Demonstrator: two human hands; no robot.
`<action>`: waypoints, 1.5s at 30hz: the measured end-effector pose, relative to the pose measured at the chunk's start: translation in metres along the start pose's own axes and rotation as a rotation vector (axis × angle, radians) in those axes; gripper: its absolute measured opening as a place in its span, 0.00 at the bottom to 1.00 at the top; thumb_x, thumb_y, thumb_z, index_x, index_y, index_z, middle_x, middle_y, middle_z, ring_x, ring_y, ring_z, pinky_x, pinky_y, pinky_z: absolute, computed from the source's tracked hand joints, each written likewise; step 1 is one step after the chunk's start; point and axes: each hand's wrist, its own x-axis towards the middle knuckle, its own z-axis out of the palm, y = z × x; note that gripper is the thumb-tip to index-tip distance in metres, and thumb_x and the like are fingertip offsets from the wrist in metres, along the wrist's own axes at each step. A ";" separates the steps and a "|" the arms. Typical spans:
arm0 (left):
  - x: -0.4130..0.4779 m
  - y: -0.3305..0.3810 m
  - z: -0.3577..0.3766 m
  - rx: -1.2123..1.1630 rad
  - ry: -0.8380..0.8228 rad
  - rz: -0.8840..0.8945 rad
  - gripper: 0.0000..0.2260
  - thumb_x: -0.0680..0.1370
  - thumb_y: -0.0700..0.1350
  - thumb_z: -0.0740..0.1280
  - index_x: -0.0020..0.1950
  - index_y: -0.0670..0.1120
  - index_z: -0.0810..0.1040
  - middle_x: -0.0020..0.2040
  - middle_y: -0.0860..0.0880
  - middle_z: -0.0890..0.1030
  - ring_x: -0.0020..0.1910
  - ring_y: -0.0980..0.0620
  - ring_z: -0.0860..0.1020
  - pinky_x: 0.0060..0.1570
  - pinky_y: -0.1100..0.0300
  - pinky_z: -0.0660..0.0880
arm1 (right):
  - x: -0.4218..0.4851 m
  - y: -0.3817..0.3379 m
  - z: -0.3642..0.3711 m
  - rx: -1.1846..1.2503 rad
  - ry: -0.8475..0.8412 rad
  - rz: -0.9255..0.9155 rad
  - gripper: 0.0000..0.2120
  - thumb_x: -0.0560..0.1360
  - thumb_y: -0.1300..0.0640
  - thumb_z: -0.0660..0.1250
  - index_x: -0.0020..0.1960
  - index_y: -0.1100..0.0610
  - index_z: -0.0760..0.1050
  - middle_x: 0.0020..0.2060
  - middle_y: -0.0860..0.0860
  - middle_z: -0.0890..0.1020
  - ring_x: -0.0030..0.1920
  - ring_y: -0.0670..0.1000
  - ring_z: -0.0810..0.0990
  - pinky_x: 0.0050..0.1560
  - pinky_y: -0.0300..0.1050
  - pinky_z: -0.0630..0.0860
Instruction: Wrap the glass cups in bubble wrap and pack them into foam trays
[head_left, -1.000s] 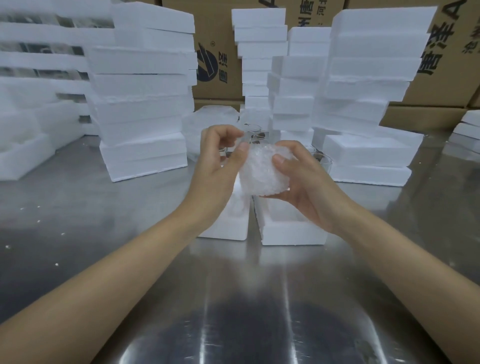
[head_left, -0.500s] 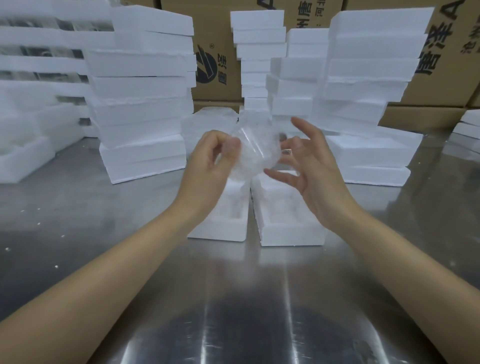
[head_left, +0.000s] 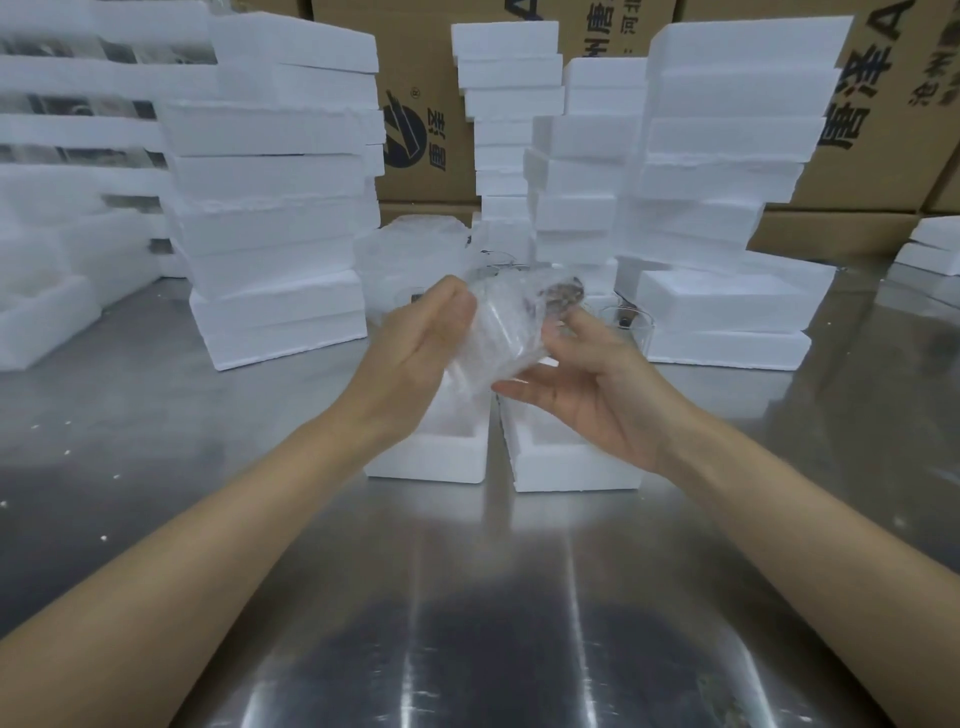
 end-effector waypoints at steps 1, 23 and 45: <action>0.000 0.001 -0.001 0.054 -0.004 0.015 0.18 0.77 0.63 0.56 0.37 0.50 0.68 0.32 0.52 0.67 0.31 0.54 0.66 0.34 0.60 0.63 | -0.001 0.001 0.000 -0.007 -0.003 0.014 0.20 0.77 0.63 0.61 0.69 0.60 0.67 0.60 0.58 0.78 0.57 0.59 0.80 0.52 0.52 0.80; -0.004 0.009 0.006 0.213 -0.049 0.029 0.11 0.76 0.51 0.65 0.53 0.58 0.64 0.42 0.52 0.83 0.46 0.62 0.78 0.41 0.71 0.70 | -0.002 0.001 0.006 -0.135 -0.010 -0.078 0.20 0.76 0.62 0.64 0.66 0.65 0.68 0.59 0.63 0.78 0.61 0.62 0.77 0.57 0.58 0.77; -0.007 0.014 0.013 0.250 -0.017 -0.028 0.21 0.81 0.54 0.59 0.74 0.53 0.63 0.55 0.56 0.79 0.56 0.69 0.72 0.71 0.50 0.61 | 0.001 0.009 0.002 -0.224 0.160 -0.042 0.17 0.79 0.60 0.61 0.67 0.63 0.70 0.61 0.57 0.80 0.61 0.58 0.79 0.56 0.61 0.78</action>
